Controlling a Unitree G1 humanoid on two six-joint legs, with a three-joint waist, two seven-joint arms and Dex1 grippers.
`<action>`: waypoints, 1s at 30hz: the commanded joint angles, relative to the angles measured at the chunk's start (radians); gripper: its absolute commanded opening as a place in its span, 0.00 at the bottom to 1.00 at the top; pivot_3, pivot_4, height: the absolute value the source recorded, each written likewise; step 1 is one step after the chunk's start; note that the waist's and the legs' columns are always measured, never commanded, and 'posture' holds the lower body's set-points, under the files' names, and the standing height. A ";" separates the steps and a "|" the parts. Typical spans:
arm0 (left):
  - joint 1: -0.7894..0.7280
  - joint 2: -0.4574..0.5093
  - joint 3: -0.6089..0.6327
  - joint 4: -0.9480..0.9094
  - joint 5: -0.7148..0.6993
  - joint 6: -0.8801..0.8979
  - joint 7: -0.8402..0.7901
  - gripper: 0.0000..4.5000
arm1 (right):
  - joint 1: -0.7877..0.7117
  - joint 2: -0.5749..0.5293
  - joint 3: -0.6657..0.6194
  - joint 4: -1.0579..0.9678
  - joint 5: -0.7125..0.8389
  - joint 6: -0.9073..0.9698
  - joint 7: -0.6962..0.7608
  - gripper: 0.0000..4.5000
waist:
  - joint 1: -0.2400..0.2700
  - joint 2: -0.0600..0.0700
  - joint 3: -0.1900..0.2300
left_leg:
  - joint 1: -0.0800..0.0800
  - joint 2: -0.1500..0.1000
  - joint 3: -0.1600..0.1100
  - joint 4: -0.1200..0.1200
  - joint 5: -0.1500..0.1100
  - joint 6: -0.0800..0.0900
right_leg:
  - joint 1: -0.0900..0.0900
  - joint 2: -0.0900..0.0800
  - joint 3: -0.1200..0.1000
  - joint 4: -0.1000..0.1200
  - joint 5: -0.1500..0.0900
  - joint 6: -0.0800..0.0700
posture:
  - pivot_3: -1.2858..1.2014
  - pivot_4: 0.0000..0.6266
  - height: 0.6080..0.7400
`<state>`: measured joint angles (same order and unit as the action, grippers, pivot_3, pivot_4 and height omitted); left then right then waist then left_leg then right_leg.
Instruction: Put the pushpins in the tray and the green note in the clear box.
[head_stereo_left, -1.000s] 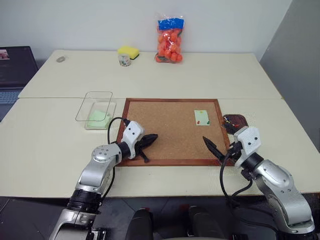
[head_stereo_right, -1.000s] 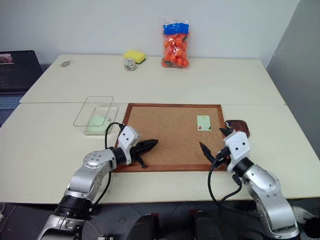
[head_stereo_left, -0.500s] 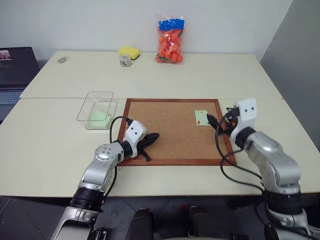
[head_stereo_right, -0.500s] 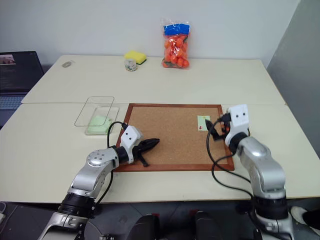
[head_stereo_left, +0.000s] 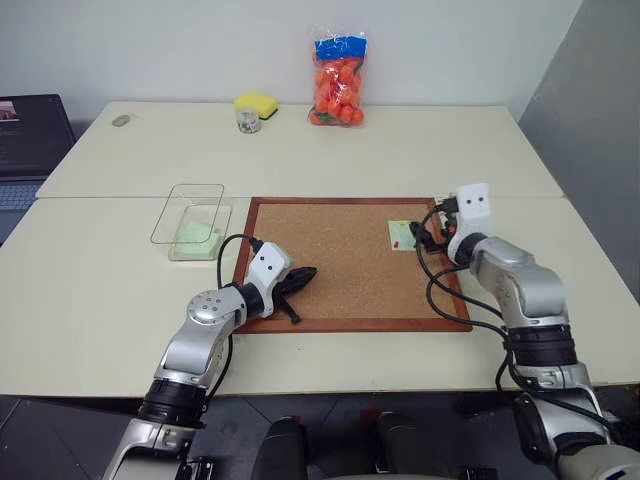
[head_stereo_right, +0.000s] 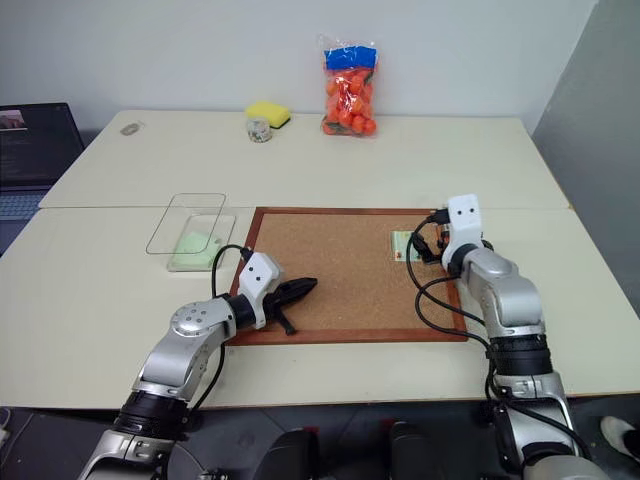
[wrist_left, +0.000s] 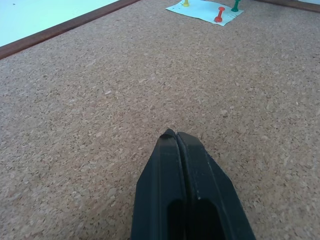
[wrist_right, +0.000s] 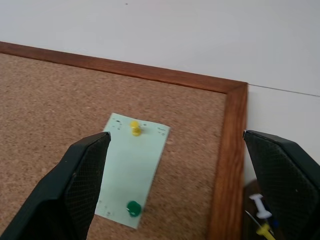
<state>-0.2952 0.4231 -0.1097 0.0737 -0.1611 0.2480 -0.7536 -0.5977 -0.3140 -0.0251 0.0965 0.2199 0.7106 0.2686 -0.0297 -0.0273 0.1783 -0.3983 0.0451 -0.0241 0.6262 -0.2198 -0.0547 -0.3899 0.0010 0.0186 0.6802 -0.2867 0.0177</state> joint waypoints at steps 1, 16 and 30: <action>0.025 -0.004 -0.021 -0.004 0.002 0.024 -0.006 0.01 | -0.049 0.024 0.010 0.013 -0.008 -0.058 0.017 1.00 | 0.000 0.000 0.000 | 0.000 0.000 0.000 0.000 0.000 0.000 | 0.000 0.000 0.000 0.000 0.000 0.000 | 0.52 0.24 1.00; 0.038 -0.002 -0.017 -0.027 0.000 0.037 -0.003 0.01 | -0.125 0.060 0.019 0.256 -0.080 -0.210 0.016 1.00 | -0.001 0.000 0.000 | 0.000 0.000 0.000 0.000 0.000 0.000 | 0.000 0.000 0.000 0.000 0.000 0.000 | 0.52 0.24 1.00; 0.045 -0.002 -0.015 -0.037 0.000 0.041 -0.003 0.00 | -0.171 0.074 0.038 0.400 -0.135 -0.258 0.023 0.44 | -0.001 0.000 0.000 | 0.000 0.000 0.000 -0.001 0.000 0.000 | 0.000 0.000 0.000 0.000 0.000 0.000 | 0.52 0.24 1.00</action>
<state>-0.2745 0.4230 -0.1084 0.0357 -0.1617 0.2727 -0.7519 -0.7330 -0.2345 0.0141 0.4929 0.0996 0.4836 0.2909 -0.0311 -0.0269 0.1785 -0.3984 0.0453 -0.0236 0.6255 -0.2198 -0.0548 -0.3902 0.0009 0.0190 0.6799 -0.2867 0.0175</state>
